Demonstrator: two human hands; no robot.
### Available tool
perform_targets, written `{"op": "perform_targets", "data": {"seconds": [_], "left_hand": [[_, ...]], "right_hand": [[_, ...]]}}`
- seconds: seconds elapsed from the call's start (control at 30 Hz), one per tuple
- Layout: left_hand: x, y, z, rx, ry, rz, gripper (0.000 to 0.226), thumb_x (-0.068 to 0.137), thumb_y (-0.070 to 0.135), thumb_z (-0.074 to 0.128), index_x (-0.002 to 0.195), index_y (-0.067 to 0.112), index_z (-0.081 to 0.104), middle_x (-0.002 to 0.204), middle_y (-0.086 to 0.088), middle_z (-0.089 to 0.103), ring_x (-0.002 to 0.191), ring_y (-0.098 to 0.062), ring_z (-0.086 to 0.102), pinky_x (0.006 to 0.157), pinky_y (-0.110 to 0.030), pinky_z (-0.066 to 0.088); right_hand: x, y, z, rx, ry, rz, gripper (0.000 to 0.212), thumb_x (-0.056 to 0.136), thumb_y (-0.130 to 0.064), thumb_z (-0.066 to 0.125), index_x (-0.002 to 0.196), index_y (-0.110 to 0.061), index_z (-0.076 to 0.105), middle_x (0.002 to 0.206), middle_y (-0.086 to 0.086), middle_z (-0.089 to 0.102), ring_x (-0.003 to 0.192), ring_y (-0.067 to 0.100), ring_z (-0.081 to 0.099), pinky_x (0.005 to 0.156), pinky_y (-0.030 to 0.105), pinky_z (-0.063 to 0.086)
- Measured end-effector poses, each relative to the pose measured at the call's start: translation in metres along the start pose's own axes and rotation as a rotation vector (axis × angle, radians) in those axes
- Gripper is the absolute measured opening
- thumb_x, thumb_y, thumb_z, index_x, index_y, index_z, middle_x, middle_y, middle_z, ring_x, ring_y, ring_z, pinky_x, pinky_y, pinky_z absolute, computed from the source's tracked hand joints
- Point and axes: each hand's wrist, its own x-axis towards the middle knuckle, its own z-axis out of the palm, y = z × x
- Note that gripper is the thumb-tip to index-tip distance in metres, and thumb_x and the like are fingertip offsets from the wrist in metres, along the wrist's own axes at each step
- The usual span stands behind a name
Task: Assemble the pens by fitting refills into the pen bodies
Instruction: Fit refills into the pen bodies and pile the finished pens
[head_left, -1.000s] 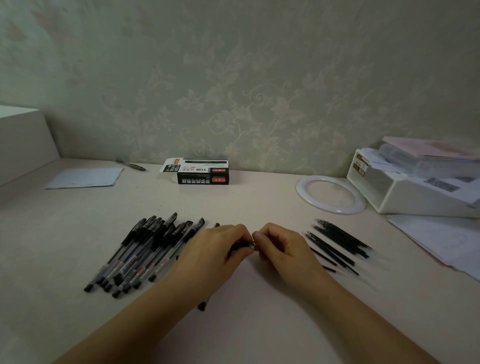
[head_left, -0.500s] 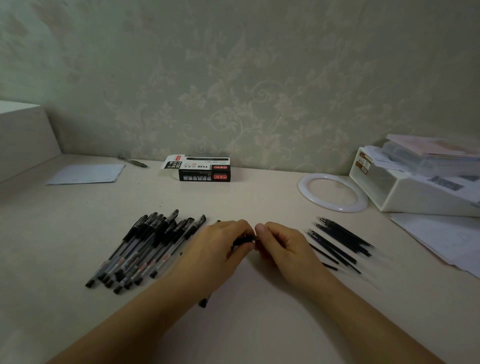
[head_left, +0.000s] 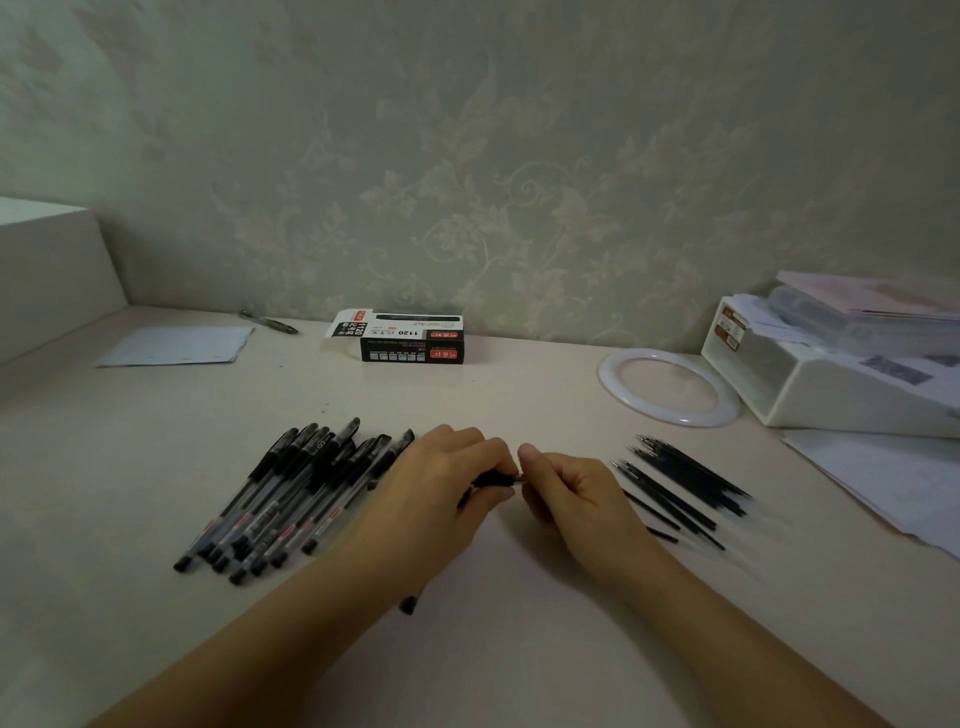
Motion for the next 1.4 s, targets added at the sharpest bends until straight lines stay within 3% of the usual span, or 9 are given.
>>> {"op": "perform_targets", "data": {"seconds": [0.1,0.23,0.6,0.73,0.87,0.97,1.07,1.2,1.4], "left_hand": [[-0.001,-0.002,0.001,0.005,0.033,-0.045,0.004,0.089,0.031,0.063,0.091,0.027,0.061,0.08,0.012,0.057,0.072,-0.009,0.051,0.063,-0.034,0.048],[0.0,-0.003,0.001,-0.028,0.021,-0.055,0.006,0.09,0.031,0.062,0.092,0.026,0.063,0.08,0.011,0.058,0.069,-0.008,0.055,0.061,-0.036,0.05],[0.001,-0.002,-0.001,-0.021,0.033,-0.051,0.006,0.087,0.024,0.068,0.092,0.021,0.068,0.082,0.009,0.06,0.074,-0.01,0.051,0.064,-0.035,0.048],[0.0,-0.003,-0.001,-0.04,0.066,-0.108,0.009,0.088,0.025,0.067,0.096,0.02,0.068,0.083,0.009,0.061,0.076,-0.01,0.054,0.069,-0.035,0.051],[0.0,-0.006,-0.001,-0.029,0.112,-0.18,0.014,0.091,0.03,0.06,0.101,0.022,0.067,0.088,0.01,0.063,0.082,-0.007,0.055,0.075,-0.029,0.051],[0.0,-0.007,-0.001,-0.021,0.117,-0.212,0.016,0.093,0.032,0.057,0.101,0.022,0.066,0.088,0.011,0.061,0.082,-0.006,0.054,0.074,-0.026,0.05],[-0.001,-0.007,-0.001,-0.01,0.093,-0.217,0.015,0.094,0.031,0.056,0.101,0.022,0.066,0.088,0.011,0.06,0.083,-0.007,0.053,0.075,-0.029,0.05],[-0.001,-0.008,-0.002,0.005,0.074,-0.217,0.014,0.094,0.031,0.055,0.101,0.023,0.065,0.09,0.01,0.061,0.085,-0.008,0.053,0.076,-0.031,0.049],[-0.002,-0.008,-0.001,0.008,0.068,-0.208,0.014,0.093,0.03,0.056,0.101,0.024,0.066,0.091,0.01,0.062,0.085,-0.008,0.054,0.077,-0.032,0.05]], "right_hand": [[0.001,-0.002,-0.001,0.029,-0.008,0.014,0.051,0.1,-0.052,0.039,0.072,-0.013,0.055,0.062,-0.001,0.055,0.056,0.008,0.046,0.058,0.021,0.039],[0.0,-0.003,-0.005,-0.008,-0.058,-0.015,0.023,0.102,-0.028,0.048,0.082,-0.021,0.055,0.067,-0.002,0.056,0.059,0.008,0.045,0.058,0.025,0.038],[0.001,-0.001,-0.002,-0.043,-0.014,-0.016,0.036,0.102,-0.027,0.048,0.07,-0.01,0.047,0.056,-0.008,0.044,0.053,0.005,0.037,0.053,0.018,0.032],[-0.001,-0.003,-0.001,-0.078,0.165,-0.057,0.033,0.1,-0.04,0.041,0.084,-0.018,0.06,0.06,-0.006,0.058,0.054,0.003,0.051,0.054,0.014,0.039],[0.002,-0.001,-0.012,-0.334,0.396,-0.179,0.01,0.098,-0.027,0.054,0.092,-0.022,0.06,0.076,-0.011,0.059,0.066,0.008,0.055,0.059,0.017,0.042],[0.001,0.005,-0.017,-0.615,0.299,-0.102,0.017,0.089,-0.035,0.065,0.1,-0.022,0.065,0.096,-0.01,0.056,0.085,0.009,0.05,0.074,0.027,0.04],[-0.005,0.009,-0.014,-0.801,0.118,-0.028,0.025,0.087,-0.043,0.058,0.107,-0.03,0.064,0.105,-0.015,0.048,0.099,0.01,0.044,0.08,0.032,0.028],[-0.003,0.006,-0.011,-0.822,0.077,-0.04,0.012,0.097,-0.024,0.052,0.101,-0.03,0.062,0.106,-0.016,0.052,0.102,0.011,0.045,0.081,0.031,0.025],[0.004,0.002,-0.006,-0.681,0.174,-0.126,0.009,0.099,-0.017,0.053,0.095,-0.018,0.061,0.095,-0.007,0.06,0.09,0.019,0.053,0.081,0.037,0.041]]}}
